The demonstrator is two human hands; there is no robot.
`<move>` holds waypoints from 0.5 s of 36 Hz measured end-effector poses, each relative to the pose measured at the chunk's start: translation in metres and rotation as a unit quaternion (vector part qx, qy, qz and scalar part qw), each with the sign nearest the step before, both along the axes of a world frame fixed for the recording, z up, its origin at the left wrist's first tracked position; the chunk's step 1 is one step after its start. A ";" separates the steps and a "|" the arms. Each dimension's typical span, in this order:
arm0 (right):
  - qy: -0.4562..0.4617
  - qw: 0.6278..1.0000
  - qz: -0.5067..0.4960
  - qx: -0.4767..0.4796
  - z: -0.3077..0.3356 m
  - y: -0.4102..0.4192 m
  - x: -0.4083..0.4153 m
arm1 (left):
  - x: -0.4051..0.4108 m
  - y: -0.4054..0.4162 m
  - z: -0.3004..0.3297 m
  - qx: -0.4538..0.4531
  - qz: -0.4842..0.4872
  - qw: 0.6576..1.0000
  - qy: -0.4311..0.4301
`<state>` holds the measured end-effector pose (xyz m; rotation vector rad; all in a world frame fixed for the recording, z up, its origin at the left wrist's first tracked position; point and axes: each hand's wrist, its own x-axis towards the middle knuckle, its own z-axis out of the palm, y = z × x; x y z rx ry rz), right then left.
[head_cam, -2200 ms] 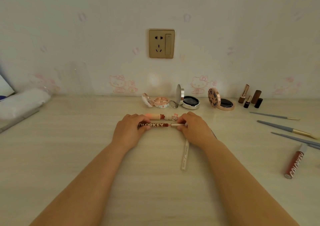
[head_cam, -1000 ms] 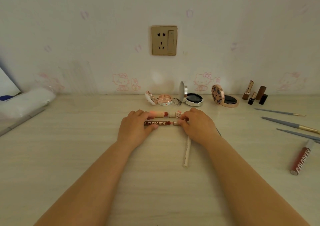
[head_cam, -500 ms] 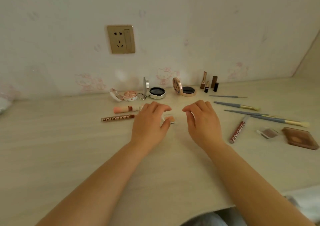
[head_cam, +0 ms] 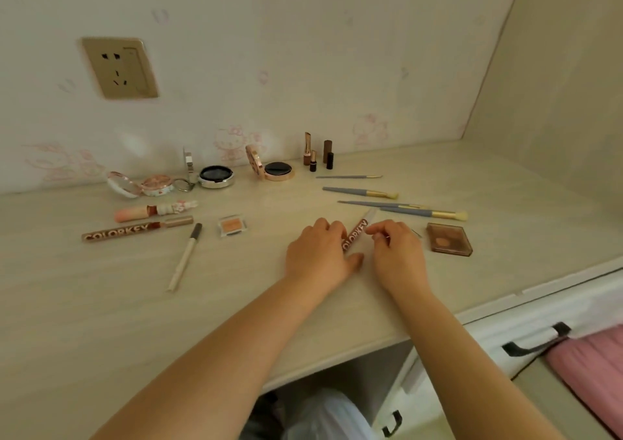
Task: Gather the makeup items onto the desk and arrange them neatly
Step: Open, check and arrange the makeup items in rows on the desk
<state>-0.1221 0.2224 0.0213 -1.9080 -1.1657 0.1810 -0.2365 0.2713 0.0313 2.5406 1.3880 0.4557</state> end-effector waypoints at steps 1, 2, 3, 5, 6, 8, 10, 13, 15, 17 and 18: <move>-0.001 1.000 -0.002 -0.001 -0.001 0.000 0.000 | 0.003 0.000 0.000 0.008 0.009 1.000 0.005; -0.005 1.000 -0.002 -0.004 -0.001 0.000 -0.001 | 0.006 0.000 -0.001 0.016 0.018 1.000 0.010; -0.013 1.000 0.000 -0.010 -0.002 0.000 -0.001 | 0.009 0.000 -0.001 0.024 0.026 0.999 0.014; -0.030 0.999 0.006 -0.025 -0.002 0.001 -0.003 | 0.012 0.001 -0.002 0.037 0.038 0.998 0.023; -0.036 0.999 0.010 -0.029 -0.002 0.002 -0.003 | 0.013 0.002 -0.003 0.039 0.043 0.998 0.023; -0.051 0.998 0.016 -0.035 -0.002 0.001 -0.004 | 0.012 0.004 -0.004 0.038 0.050 0.998 0.020; -0.069 0.996 0.021 -0.043 -0.002 0.001 -0.003 | 0.010 0.004 -0.004 0.041 0.053 0.998 0.013; -0.085 0.995 0.033 -0.046 -0.002 0.002 -0.006 | 0.002 0.004 -0.003 0.038 0.046 0.998 -0.005; -0.095 0.994 0.038 -0.042 0.000 0.003 -0.008 | -0.007 0.005 -0.001 0.032 0.040 0.999 -0.014; -0.114 0.992 0.038 -0.038 0.002 0.003 -0.011 | -0.021 0.007 0.002 0.035 0.031 0.999 -0.025; -0.134 0.990 0.040 -0.033 0.003 0.004 -0.013 | -0.030 0.009 0.004 0.038 0.024 0.999 -0.030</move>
